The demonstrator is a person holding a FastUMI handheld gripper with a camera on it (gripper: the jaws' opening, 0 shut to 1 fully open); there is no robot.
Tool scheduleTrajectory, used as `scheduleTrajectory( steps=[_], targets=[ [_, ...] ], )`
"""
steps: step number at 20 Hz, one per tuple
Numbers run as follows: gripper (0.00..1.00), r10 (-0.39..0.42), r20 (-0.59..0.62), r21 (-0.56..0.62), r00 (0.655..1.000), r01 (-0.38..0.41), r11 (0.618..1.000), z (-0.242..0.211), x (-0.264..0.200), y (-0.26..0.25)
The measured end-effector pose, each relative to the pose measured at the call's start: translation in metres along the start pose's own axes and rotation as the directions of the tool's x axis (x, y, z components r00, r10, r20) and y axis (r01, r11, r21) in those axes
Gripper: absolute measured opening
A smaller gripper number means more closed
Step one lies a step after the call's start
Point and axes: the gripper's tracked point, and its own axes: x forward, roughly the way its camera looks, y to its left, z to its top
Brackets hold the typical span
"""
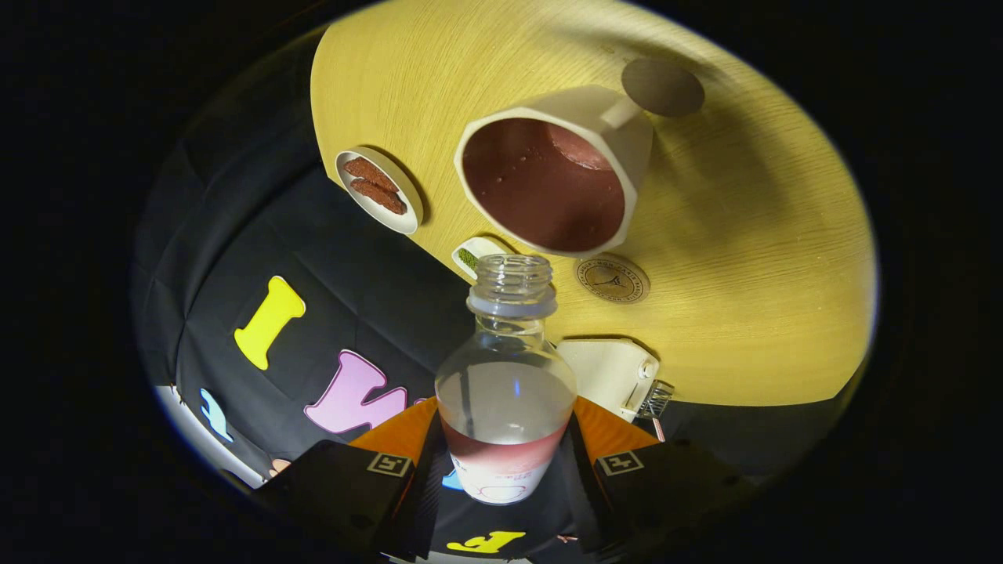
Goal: Take the bottle from table, then pour the juice into the cup, finally place the bottle on the coaster
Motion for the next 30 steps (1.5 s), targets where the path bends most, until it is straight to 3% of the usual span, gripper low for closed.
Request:
scheduleTrajectory(
  steps=[7,12,15,18,20,25,30],
  targets=[
    [0.71,0.01,0.026,-0.029,1.0,-0.009,1.0,0.005,-0.001,-0.002],
    [0.71,0.045,0.064,-0.124,0.997,-0.037,0.992,0.006,-0.007,-0.005],
    [0.71,0.073,0.089,-0.265,0.993,-0.047,0.963,0.0,-0.017,-0.01],
    [0.71,0.122,0.103,-0.417,0.987,-0.069,0.906,-0.011,-0.029,-0.01],
    [0.71,0.153,0.132,-0.57,0.979,-0.051,0.82,-0.014,-0.033,-0.013],
    [0.71,0.276,0.161,-0.86,0.948,-0.003,0.511,-0.025,-0.046,-0.011],
    [0.71,0.354,0.208,-0.977,0.912,0.174,0.126,-0.031,-0.071,-0.012]
  ],
)
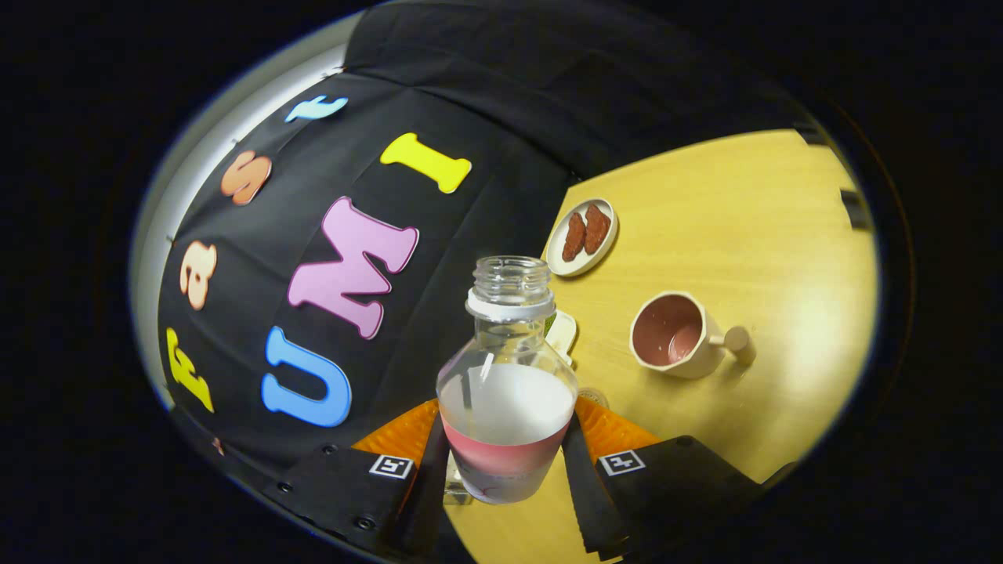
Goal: Take the bottle from table, then pour the juice into the cup, finally place the bottle on the coaster
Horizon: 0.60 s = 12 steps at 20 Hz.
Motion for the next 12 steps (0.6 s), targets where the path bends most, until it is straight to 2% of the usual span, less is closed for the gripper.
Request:
scheduleTrajectory(
  steps=[3,5,7,9,12],
  targets=[
    [0.71,0.016,0.113,-0.227,0.993,0.01,0.974,0.014,-0.006,0.007],
    [0.7,0.052,0.175,-0.362,0.983,0.015,0.932,0.016,-0.007,0.021],
    [0.7,0.061,0.203,-0.5,0.977,0.05,0.865,0.008,-0.003,0.024],
    [0.71,0.054,0.223,-0.617,0.973,0.099,0.781,-0.006,0.009,0.027],
    [0.7,0.101,0.218,-0.756,0.971,0.103,0.646,-0.031,0.029,0.047]
  ],
)
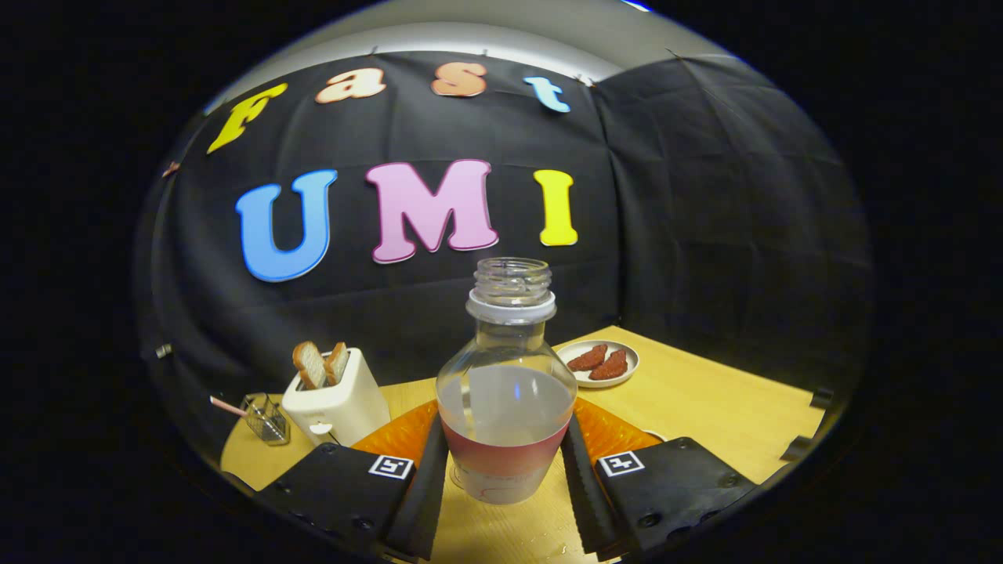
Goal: Take the bottle from table, then pour the juice into the cup, finally place the bottle on the coaster
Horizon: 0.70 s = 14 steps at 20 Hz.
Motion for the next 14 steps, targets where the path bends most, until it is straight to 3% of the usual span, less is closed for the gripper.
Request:
scheduleTrajectory(
  steps=[5,14],
  targets=[
    [0.7,0.003,-0.001,-0.146,1.0,-0.003,0.989,-0.027,0.045,0.032],
    [0.7,-0.052,-0.08,-0.136,0.995,0.041,0.99,-0.082,0.113,0.037]
  ],
)
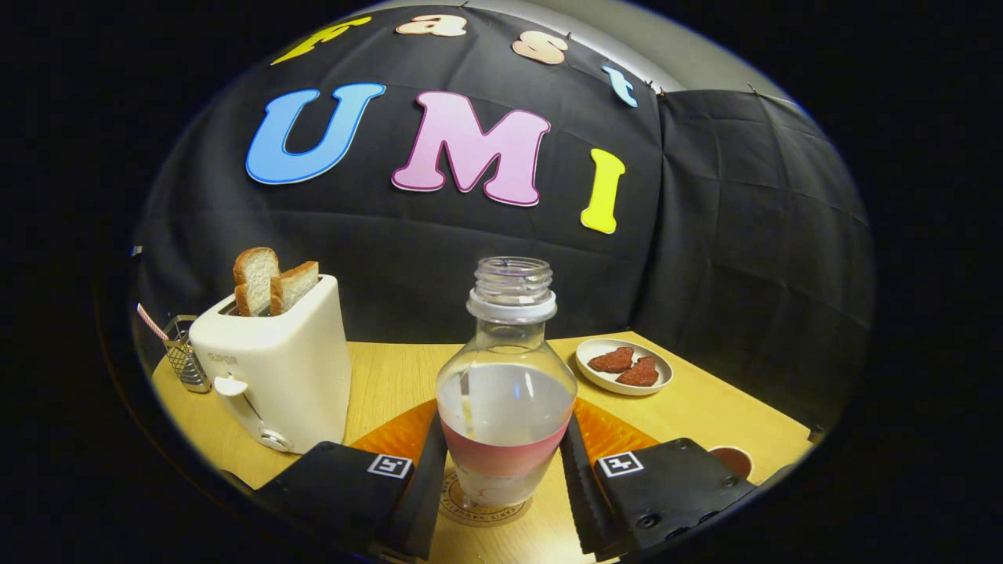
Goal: Take the bottle from table, then pour the juice into the cup, finally place the bottle on the coaster
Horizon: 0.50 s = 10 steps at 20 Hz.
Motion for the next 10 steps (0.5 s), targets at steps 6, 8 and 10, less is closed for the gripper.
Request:
scheduleTrajectory(
  steps=[6,8,10],
  targets=[
    [0.71,-0.014,-0.078,0.019,0.997,0.015,1.0,-0.026,0.009,0.005],
    [0.72,-0.023,-0.07,0.009,0.997,0.023,1.0,-0.025,0.009,0.004],
    [0.72,-0.032,-0.076,0.008,0.997,0.033,0.999,-0.028,0.007,0.004]
  ],
)
